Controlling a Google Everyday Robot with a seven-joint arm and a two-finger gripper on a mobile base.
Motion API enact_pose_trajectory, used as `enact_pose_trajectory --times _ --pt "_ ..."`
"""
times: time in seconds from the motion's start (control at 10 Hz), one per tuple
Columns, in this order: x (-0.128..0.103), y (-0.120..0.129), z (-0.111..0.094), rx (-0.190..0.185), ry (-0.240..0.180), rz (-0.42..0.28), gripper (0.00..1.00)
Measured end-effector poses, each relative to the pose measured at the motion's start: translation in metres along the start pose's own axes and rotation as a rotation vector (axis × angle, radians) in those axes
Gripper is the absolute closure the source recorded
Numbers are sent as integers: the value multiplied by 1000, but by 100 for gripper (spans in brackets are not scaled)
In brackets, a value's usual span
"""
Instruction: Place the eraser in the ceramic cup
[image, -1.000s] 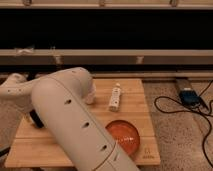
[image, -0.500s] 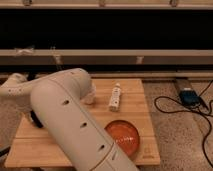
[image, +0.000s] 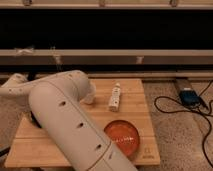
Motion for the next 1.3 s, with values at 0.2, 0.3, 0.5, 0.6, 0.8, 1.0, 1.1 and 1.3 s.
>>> enact_pose_trajectory --times 0.2,0.3,0.5,0.6,0.8,1.0,1.1,1.3 --pt "-1 3 4 3 9 -7 35" --pt "-1 3 5 6 15 -11 40" --pt "2 4 8 14 30 -20 60" --pt "5 6 9 16 38 -25 70" --pt "16 2 0 9 45 -27 90" --pt "24 -2 -33 -28 35 -61 100" --pt "28 -5 -51 -48 27 -90 100" --pt "39 -13 -90 -111 9 -200 100"
